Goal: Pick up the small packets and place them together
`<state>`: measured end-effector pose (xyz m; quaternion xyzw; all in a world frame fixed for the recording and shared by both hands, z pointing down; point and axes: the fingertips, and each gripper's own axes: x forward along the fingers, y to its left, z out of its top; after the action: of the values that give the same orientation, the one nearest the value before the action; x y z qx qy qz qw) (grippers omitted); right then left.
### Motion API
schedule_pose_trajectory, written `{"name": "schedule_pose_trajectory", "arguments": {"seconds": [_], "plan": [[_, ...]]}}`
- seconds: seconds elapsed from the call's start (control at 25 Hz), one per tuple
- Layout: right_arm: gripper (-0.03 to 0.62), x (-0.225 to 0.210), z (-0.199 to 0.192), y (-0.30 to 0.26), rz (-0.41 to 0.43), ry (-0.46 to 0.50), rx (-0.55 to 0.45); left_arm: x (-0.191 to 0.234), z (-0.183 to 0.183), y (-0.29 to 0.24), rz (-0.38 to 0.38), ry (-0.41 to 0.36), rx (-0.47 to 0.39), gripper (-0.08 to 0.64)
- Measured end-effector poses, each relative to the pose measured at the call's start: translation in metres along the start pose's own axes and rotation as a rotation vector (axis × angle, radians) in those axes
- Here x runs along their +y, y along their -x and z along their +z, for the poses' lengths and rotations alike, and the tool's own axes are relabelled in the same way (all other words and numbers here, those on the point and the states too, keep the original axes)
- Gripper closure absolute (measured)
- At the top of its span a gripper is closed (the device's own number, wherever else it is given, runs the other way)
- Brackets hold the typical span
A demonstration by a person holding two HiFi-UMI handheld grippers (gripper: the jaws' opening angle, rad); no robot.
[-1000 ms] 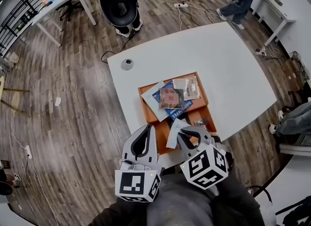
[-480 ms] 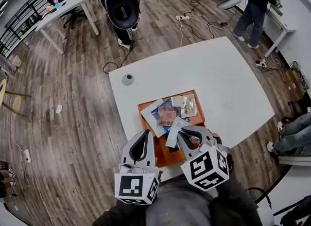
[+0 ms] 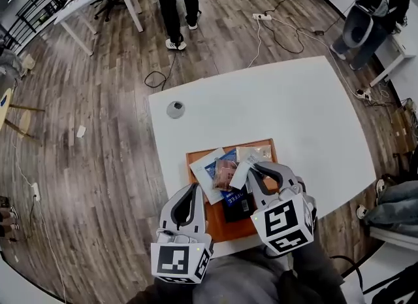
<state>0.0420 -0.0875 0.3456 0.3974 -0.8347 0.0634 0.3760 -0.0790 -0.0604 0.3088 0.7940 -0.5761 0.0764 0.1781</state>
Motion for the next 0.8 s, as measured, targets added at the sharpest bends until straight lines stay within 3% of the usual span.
{"name": "schedule_pose_trajectory", "arguments": {"seconds": [0.44, 0.64, 0.8], "plan": [[0.548, 0.000, -0.019, -0.046, 0.091, -0.027, 0.064, 0.027, -0.018, -0.005, 0.093, 0.045, 0.056, 0.565], [0.460, 0.005, -0.014, -0.044, 0.133, -0.080, 0.046, 0.029, -0.019, -0.001, 0.097, 0.055, 0.055, 0.565], [0.440, 0.004, -0.007, -0.034, 0.125, -0.086, 0.007, 0.028, -0.017, 0.004, 0.091, 0.051, 0.044, 0.565]]}}
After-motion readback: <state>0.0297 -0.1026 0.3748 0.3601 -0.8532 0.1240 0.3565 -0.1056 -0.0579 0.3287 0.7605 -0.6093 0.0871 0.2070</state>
